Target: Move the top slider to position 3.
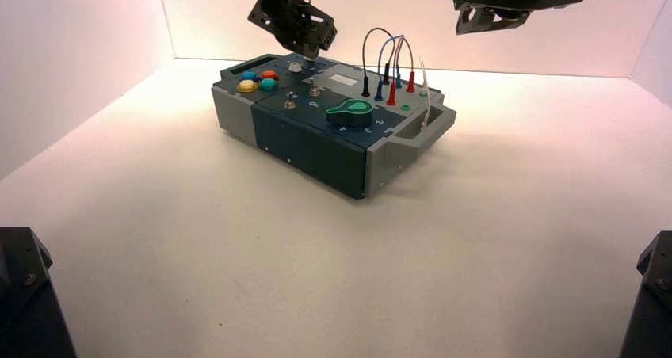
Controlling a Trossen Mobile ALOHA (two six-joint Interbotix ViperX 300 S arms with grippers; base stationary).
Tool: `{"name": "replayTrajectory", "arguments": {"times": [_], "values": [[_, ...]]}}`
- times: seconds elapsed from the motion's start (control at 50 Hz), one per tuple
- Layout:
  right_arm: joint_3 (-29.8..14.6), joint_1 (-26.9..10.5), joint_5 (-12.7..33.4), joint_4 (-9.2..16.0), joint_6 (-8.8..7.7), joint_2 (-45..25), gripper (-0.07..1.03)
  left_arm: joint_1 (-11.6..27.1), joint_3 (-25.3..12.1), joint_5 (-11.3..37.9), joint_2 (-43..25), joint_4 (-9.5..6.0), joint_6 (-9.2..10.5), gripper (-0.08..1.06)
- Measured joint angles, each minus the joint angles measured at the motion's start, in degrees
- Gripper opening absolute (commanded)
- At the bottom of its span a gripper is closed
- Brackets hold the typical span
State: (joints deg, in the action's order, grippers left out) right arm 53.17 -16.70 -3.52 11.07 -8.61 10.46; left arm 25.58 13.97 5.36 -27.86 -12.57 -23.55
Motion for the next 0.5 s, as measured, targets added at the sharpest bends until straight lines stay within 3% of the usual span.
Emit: {"name": "replayTrajectory", "arguments": {"times": [0.5], "values": [[0.0, 0.09, 0.0, 0.0, 0.0, 0.0, 0.23, 0.97, -0.18, 0.97, 0.0, -0.18, 0.09, -0.03]]}}
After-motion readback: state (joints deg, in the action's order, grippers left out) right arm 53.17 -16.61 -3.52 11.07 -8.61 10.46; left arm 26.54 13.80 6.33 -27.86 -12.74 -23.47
